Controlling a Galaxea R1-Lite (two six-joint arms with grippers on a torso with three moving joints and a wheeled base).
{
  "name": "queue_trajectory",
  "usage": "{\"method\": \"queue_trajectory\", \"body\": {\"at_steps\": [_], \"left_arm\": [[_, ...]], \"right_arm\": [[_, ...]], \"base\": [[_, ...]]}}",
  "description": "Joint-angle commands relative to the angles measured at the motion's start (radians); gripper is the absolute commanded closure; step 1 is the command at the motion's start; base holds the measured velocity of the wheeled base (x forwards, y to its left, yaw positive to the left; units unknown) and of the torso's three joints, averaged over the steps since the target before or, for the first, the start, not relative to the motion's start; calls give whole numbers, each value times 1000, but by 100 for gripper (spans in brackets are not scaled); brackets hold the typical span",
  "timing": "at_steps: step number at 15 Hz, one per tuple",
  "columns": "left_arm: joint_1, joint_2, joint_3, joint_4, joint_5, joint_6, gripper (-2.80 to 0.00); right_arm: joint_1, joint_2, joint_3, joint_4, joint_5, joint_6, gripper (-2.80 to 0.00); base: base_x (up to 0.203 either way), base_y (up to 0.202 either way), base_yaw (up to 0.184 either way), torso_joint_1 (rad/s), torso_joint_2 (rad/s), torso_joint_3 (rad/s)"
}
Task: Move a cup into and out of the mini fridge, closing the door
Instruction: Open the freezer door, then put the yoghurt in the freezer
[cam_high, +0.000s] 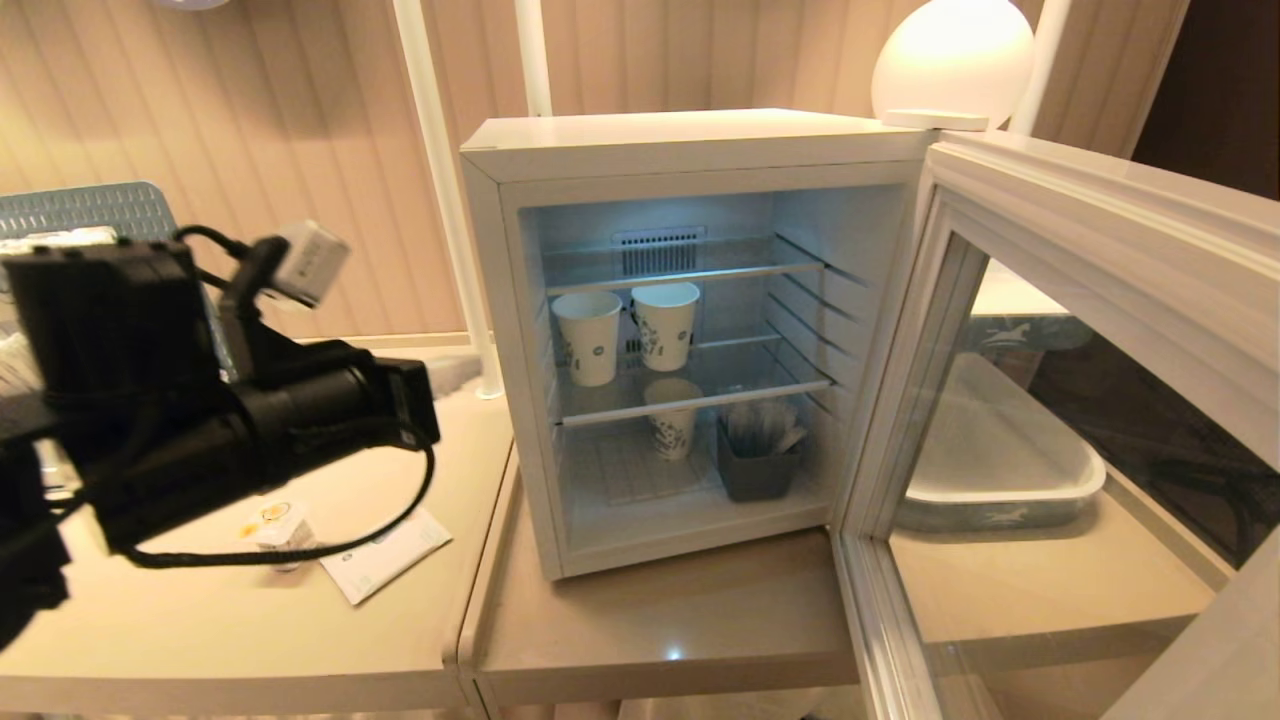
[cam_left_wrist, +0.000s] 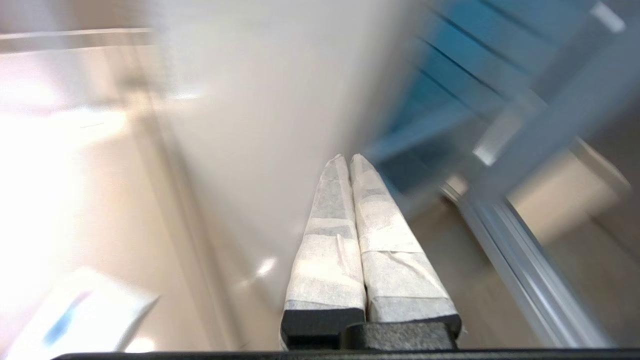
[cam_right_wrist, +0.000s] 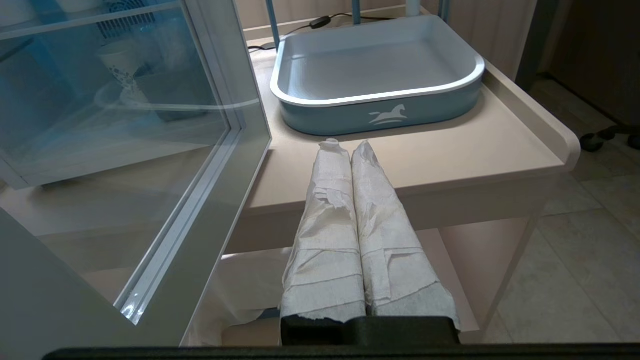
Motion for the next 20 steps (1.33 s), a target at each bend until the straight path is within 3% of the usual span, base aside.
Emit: {"method": "queue_trajectory", "body": {"at_steps": [1, 4, 5, 7, 8, 10, 13, 15, 17, 18, 20], "left_arm": [[36, -237, -125, 371, 159, -68, 0], [8, -556, -415, 1010, 199, -192, 0], [1, -641, -492, 1166, 204, -244, 0], [58, -756, -547, 1325, 210, -316, 0], [143, -787, -553, 1361, 204, -328, 0], [304, -907, -541, 1417, 122, -316, 0], [409, -1107, -375, 1463, 17, -191, 0], [434, -1135, -249, 1464, 9, -124, 0], [436, -1146, -120, 1318, 18, -98, 0], [410, -1174, -83, 1247, 20, -85, 0], [354, -1240, -29, 1212, 27, -41, 0]], "right_arm": [[1, 0, 0, 0, 0, 0, 0], [1, 0, 0, 0, 0, 0, 0], [1, 0, 0, 0, 0, 0, 0], [1, 0, 0, 0, 0, 0, 0], [1, 0, 0, 0, 0, 0, 0], [1, 0, 0, 0, 0, 0, 0], [1, 0, 0, 0, 0, 0, 0], [1, 0, 0, 0, 0, 0, 0], [1, 0, 0, 0, 0, 0, 0], [1, 0, 0, 0, 0, 0, 0], [1, 0, 0, 0, 0, 0, 0]], "base": [[0, 0, 0, 0, 0, 0], [0, 0, 0, 0, 0, 0], [0, 0, 0, 0, 0, 0], [0, 0, 0, 0, 0, 0], [0, 0, 0, 0, 0, 0], [0, 0, 0, 0, 0, 0], [0, 0, 0, 0, 0, 0], [0, 0, 0, 0, 0, 0], [0, 0, 0, 0, 0, 0], [0, 0, 0, 0, 0, 0], [0, 0, 0, 0, 0, 0]]}}
